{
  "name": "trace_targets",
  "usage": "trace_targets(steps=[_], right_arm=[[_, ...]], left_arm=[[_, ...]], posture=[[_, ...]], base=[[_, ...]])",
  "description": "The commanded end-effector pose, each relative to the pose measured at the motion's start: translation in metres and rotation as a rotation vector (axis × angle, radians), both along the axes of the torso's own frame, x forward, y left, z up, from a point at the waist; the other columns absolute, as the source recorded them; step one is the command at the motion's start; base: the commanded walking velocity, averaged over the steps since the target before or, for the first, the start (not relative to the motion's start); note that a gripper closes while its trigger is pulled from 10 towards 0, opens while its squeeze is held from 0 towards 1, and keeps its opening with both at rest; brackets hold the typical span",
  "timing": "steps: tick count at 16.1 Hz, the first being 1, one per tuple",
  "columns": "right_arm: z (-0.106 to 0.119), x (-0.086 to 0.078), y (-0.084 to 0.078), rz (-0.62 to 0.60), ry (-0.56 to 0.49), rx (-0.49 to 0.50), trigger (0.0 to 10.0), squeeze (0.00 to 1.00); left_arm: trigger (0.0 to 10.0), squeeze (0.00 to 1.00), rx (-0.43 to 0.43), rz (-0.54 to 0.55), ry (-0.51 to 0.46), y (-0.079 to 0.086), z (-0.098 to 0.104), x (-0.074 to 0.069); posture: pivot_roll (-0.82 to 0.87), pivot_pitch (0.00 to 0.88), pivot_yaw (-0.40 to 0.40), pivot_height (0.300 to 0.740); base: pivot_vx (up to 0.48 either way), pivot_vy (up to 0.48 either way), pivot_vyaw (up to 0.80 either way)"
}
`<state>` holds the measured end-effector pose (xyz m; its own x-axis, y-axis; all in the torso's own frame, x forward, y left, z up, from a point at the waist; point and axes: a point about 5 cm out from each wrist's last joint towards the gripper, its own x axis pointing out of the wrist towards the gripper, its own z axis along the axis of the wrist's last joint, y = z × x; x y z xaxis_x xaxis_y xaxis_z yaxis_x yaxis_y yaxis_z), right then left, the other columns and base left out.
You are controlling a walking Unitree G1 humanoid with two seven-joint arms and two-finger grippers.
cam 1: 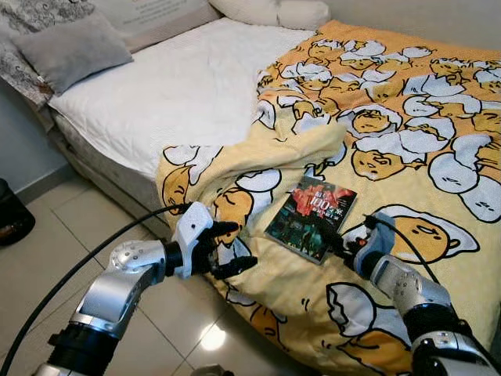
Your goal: Clean up the room
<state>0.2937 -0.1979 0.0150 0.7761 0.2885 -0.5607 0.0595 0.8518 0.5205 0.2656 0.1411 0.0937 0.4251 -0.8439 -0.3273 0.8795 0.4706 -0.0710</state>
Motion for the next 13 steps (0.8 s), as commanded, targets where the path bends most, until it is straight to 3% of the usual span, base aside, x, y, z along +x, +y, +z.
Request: trace_targets(steps=[1,2,4,7,11,13], right_arm=[[0.001,0.004,0.005,0.013,0.003,0.041,10.0,0.00],[0.001,0.005,0.006,0.015,0.009,0.049,10.0,0.00],[0.004,0.010,0.011,0.032,0.008,0.064,10.0,0.00],[0.003,0.012,0.016,0.039,0.025,0.111,10.0,0.00],[-0.004,0.010,0.021,0.059,0.067,0.048,10.0,0.00],[-0.007,0.009,0.023,0.032,0.084,0.065,10.0,0.00]], left_arm=[[10.0,0.32,0.075,0.019,0.022,0.006,-0.005,0.000],[10.0,0.21,0.092,-0.007,0.023,0.007,-0.006,-0.003],[10.0,0.16,0.103,-0.013,0.011,0.009,-0.006,-0.006],[10.0,0.15,0.119,-0.024,0.007,0.009,-0.005,-0.008],[10.0,0.15,0.130,-0.029,0.013,0.009,-0.005,-0.011],[10.0,0.14,0.131,-0.029,0.014,0.010,-0.005,-0.011]], posture=[[0.00,0.000,0.041,0.740],[0.00,0.000,0.034,0.740],[0.01,0.000,0.022,0.740],[0.02,0.000,0.012,0.740],[0.03,0.000,0.005,0.740],[0.03,0.000,0.005,0.740]], base=[[0.000,0.000,0.00],[0.000,0.000,0.00],[0.000,0.000,0.00],[0.000,0.000,0.00],[0.000,0.000,0.00],[0.000,0.000,0.00]])
